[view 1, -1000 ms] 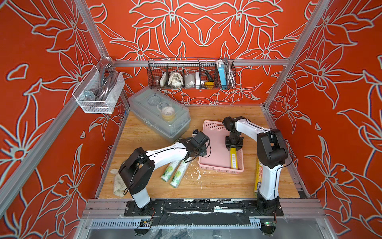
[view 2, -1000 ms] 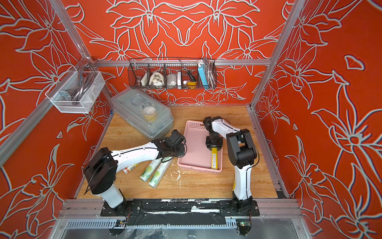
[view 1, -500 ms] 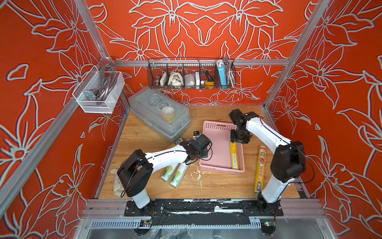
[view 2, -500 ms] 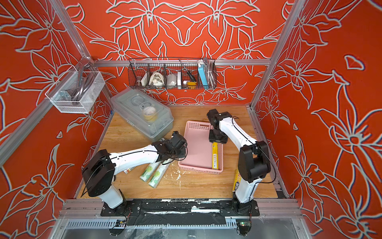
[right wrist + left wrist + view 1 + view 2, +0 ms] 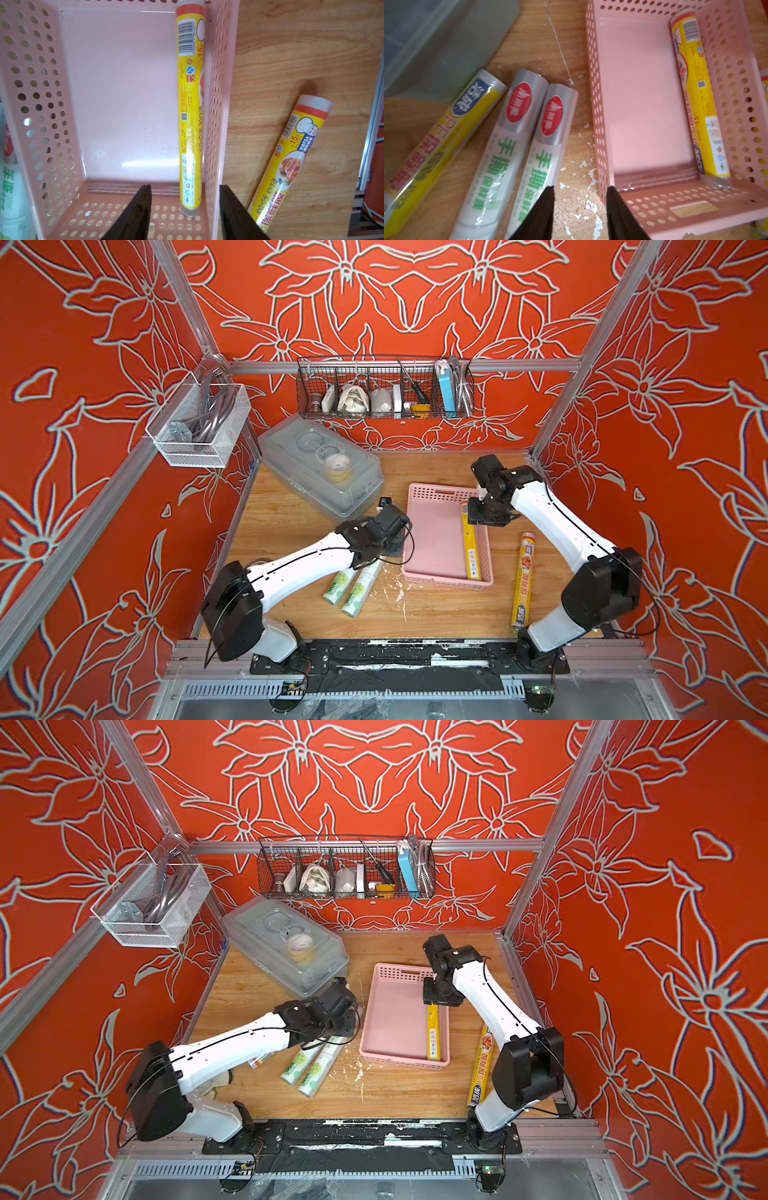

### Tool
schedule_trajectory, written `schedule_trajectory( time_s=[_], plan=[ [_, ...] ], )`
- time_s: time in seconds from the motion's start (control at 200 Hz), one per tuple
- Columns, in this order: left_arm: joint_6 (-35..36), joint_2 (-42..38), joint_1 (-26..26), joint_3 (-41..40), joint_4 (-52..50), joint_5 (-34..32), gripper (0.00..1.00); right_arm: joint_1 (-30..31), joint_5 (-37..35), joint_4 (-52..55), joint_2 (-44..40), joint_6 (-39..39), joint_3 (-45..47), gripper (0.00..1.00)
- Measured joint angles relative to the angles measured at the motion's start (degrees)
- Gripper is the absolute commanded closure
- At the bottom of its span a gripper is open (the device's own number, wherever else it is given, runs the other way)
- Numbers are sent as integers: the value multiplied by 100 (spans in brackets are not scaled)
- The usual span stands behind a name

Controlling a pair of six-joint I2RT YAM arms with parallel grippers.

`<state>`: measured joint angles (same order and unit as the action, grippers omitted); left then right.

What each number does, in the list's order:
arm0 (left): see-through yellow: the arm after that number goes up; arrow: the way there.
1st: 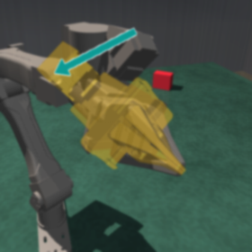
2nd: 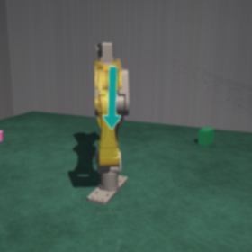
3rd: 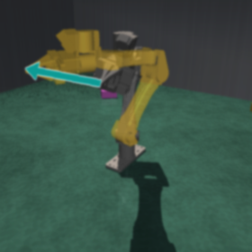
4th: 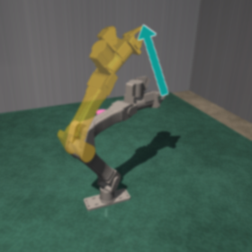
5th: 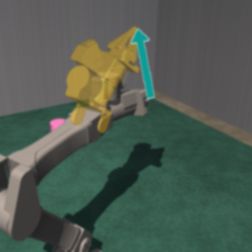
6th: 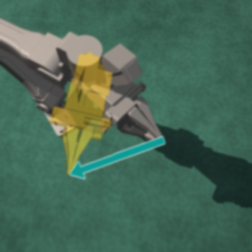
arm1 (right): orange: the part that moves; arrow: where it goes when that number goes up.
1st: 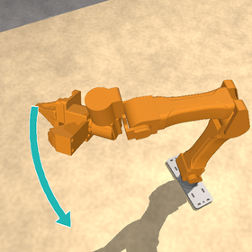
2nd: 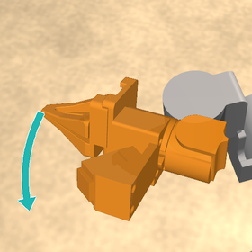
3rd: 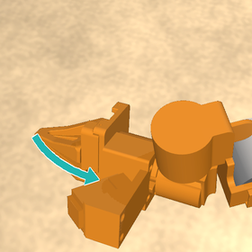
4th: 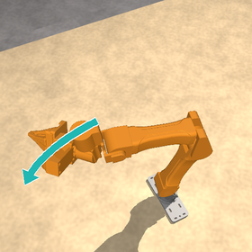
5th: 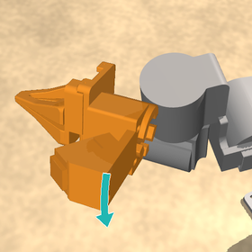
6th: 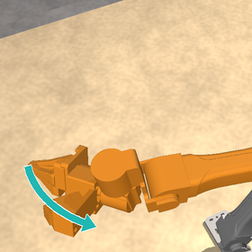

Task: Put the plastic wrap into the basket
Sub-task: Pick up the plastic wrap from the center of the board.

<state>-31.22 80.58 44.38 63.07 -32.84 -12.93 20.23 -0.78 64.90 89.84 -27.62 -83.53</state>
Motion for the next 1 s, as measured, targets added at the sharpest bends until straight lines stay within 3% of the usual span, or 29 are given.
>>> schedule_trajectory(
  time_s=[0.16, 0.355, 1.001],
  plan=[
    [444, -667, -452, -278, -448, 164, 55, 13, 295, -42, -258, 138, 166, 47],
    [590, -901, -505, -776, -570, 579, 53, 306, 575, -107, -404, 114, 352, 47],
    [612, 177, -280, -1309, -516, 896, 40, 503, 684, -85, -682, 162, 573, 47]
  ],
)
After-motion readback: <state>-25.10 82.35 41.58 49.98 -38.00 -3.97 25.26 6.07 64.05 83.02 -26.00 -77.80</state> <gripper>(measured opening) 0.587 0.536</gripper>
